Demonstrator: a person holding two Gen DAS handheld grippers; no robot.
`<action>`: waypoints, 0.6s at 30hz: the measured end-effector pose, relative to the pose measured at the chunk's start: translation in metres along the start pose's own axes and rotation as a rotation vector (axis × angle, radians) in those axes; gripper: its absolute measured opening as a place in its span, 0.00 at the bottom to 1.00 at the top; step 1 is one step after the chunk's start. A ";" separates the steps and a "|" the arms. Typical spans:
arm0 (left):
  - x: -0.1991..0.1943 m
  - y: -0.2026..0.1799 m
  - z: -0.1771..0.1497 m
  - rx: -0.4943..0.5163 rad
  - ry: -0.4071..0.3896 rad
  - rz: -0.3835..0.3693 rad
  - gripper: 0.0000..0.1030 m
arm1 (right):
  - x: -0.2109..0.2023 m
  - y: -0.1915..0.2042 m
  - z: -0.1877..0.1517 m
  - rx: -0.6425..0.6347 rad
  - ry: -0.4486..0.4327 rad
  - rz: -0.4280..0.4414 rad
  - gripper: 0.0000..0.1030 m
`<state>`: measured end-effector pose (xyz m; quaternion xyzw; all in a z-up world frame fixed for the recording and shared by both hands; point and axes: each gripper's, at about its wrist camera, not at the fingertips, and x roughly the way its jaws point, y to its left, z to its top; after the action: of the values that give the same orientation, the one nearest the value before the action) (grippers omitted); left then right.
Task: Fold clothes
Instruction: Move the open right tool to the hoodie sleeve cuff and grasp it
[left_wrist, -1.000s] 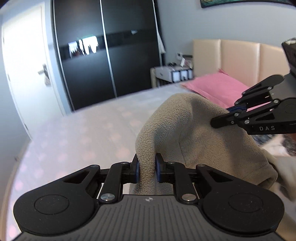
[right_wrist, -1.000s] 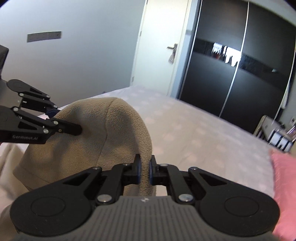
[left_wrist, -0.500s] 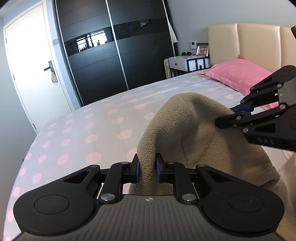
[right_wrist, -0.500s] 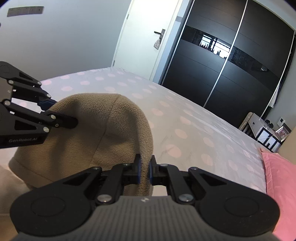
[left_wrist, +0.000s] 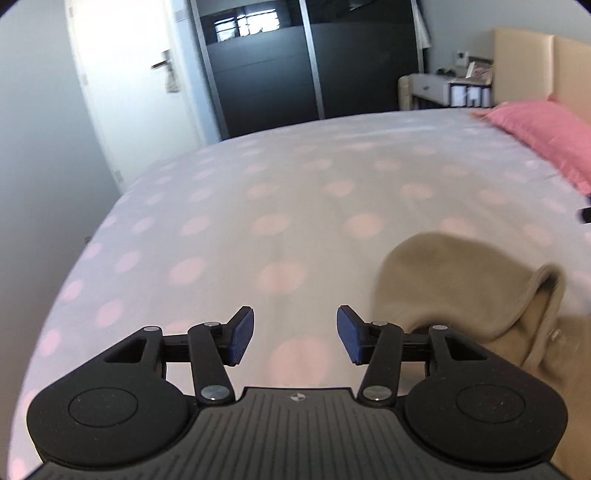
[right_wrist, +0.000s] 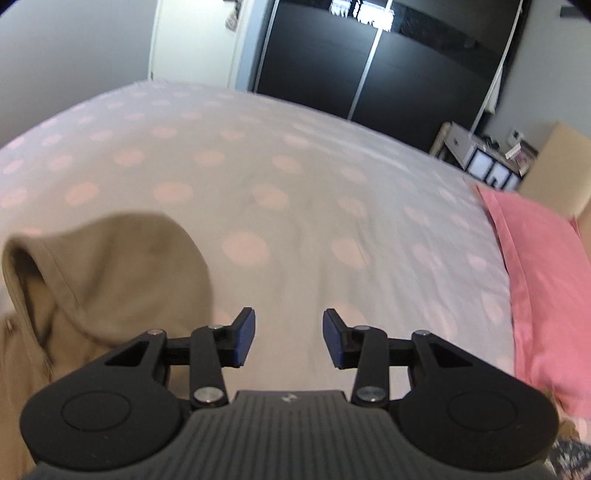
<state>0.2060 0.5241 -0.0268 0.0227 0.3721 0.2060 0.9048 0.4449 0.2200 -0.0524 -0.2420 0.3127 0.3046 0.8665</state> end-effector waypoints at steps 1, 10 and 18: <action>-0.009 0.015 -0.011 -0.011 0.013 0.022 0.47 | -0.006 -0.015 -0.010 0.020 0.017 -0.004 0.42; -0.097 0.102 -0.100 -0.144 0.092 0.208 0.48 | -0.115 -0.162 -0.109 0.280 0.104 -0.086 0.42; -0.146 0.085 -0.139 -0.186 0.132 0.232 0.48 | -0.223 -0.145 -0.204 0.341 0.138 -0.033 0.44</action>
<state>-0.0123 0.5295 -0.0132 -0.0321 0.4051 0.3435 0.8467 0.3250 -0.0893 -0.0054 -0.1171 0.4146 0.2159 0.8763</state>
